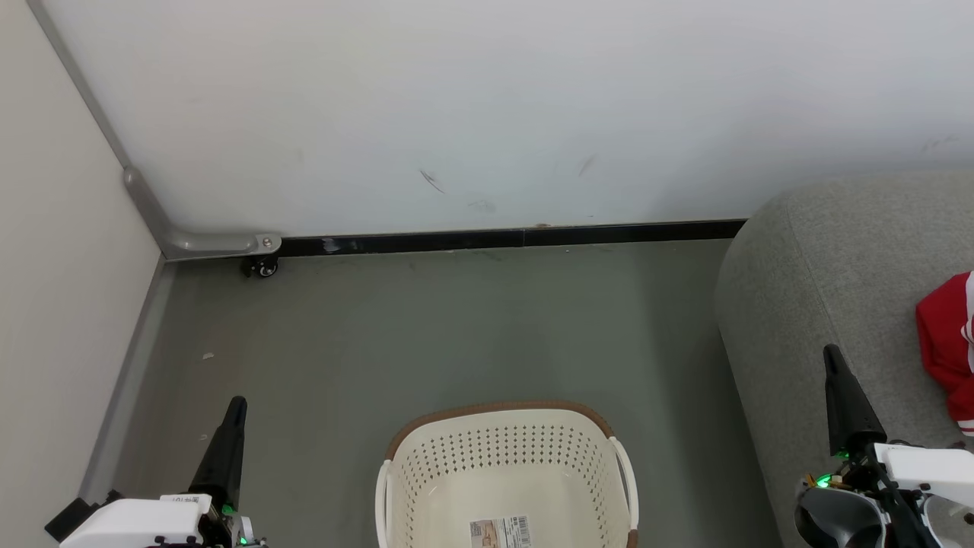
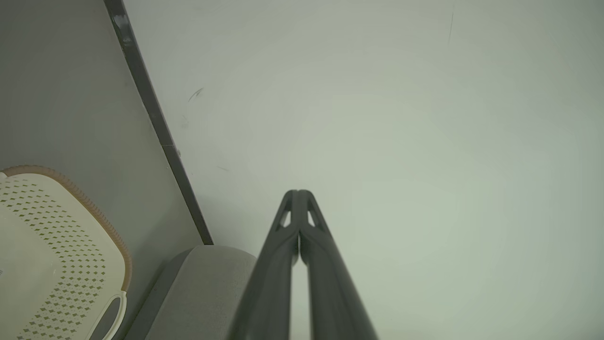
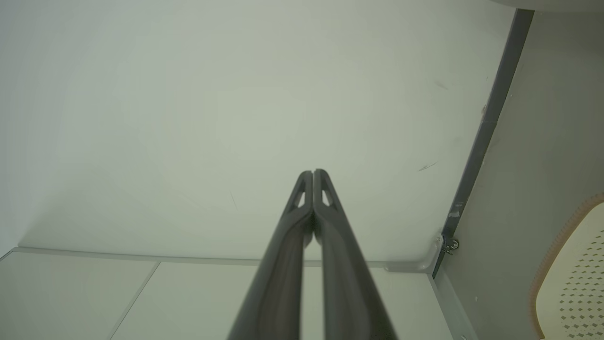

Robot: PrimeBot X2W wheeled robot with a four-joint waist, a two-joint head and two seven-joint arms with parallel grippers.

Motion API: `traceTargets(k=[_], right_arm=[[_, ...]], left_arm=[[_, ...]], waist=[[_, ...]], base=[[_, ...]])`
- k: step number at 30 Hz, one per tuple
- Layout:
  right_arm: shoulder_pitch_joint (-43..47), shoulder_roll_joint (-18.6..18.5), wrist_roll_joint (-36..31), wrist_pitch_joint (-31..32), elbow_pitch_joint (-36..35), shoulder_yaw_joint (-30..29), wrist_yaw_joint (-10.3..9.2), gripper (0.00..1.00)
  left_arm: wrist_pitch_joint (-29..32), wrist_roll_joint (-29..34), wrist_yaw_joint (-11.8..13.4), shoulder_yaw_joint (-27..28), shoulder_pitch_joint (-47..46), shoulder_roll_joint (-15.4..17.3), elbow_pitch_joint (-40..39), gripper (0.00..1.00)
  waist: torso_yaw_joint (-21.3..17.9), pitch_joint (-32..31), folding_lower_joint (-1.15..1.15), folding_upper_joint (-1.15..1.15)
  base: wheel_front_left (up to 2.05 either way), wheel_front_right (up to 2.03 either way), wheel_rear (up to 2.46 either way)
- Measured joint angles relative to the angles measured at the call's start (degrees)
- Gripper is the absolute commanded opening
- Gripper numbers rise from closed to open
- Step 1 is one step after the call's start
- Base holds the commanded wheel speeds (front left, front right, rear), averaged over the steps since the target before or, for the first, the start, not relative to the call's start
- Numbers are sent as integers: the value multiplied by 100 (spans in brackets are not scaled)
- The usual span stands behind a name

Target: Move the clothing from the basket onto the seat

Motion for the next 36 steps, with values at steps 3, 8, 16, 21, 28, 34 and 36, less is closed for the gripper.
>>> traceTargets(k=[3, 8, 16, 21, 28, 34, 36], right_arm=[[-1, 0, 0, 4, 1, -3, 0, 0], [-27, 1, -1, 5, 8, -7, 0, 0], [-59, 3, -4, 7, 10, -11, 0, 0], [-59, 4, -5, 7, 11, -15, 0, 0], [-59, 7, -5, 7, 12, -20, 0, 0], [-59, 10, -5, 8, 12, -25, 0, 0], [-59, 12, -5, 8, 12, -27, 0, 0]], left_arm=[[0, 0, -5, 1, -4, -2, 4, 0], [1, 0, -5, 2, -8, -3, 16, 0], [7, 0, -7, 5, -10, -5, 26, 0], [7, 0, -7, 8, -12, -5, 31, 0], [8, 0, -7, 9, -13, -7, 37, 0], [8, 1, -7, 12, -14, -8, 42, 0], [8, 1, -7, 14, -15, -9, 44, 0]], waist=[[0, 0, 0, 0], [0, 0, 0, 0], [0, -1, 0, 0], [0, -1, -1, 0], [0, -1, -1, 0], [1, -1, -1, 0], [1, -1, 0, 0]], base=[[0, 0, 0], [0, 0, 0], [0, 0, 0], [0, 0, 0], [0, 0, 0], [0, 0, 0], [0, 0, 0]])
